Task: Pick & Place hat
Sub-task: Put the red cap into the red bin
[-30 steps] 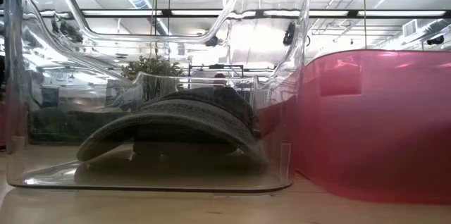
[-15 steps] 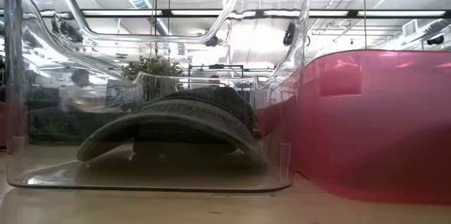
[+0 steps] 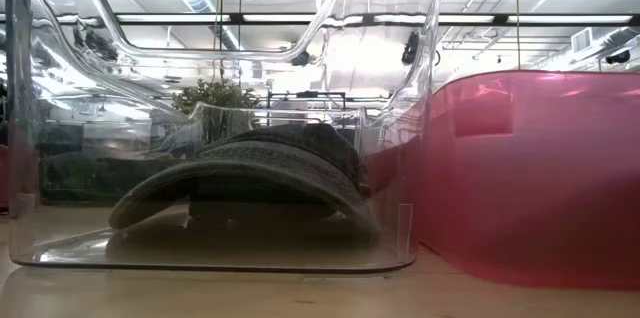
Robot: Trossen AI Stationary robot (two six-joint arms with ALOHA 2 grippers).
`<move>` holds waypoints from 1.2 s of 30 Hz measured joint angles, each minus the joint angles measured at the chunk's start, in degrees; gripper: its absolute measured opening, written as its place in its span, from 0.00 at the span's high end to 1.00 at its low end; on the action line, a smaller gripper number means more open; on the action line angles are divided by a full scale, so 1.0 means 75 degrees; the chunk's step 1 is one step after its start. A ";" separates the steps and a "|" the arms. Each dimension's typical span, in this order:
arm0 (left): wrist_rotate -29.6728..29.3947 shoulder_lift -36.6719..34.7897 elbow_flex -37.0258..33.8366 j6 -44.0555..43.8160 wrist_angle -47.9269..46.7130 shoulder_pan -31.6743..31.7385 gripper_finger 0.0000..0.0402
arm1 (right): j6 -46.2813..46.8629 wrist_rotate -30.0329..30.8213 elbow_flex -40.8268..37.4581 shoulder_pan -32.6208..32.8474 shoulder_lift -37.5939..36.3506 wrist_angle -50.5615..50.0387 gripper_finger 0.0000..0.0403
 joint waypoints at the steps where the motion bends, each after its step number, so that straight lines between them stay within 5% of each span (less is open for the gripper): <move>1: 0.0208 0.0082 0.0000 -0.0110 0.0041 -0.0040 0.66 | -0.0013 0.0000 0.0000 0.0000 0.0000 0.0009 0.64; 10: 0.1097 0.0622 -0.0006 -0.1105 0.0090 -0.0497 0.66 | -0.0018 0.0000 0.0000 0.0000 0.0003 0.0024 0.64; 31: 0.1125 0.0780 -0.0006 -0.1664 -0.0010 -0.1081 0.66 | -0.0019 0.0059 0.0003 0.0000 0.0125 0.0053 0.64; 36: 0.1073 0.0755 0.0458 -0.1662 -0.0997 -0.1191 0.66 | -0.0021 0.0128 0.0003 -0.0003 0.0128 0.0054 0.64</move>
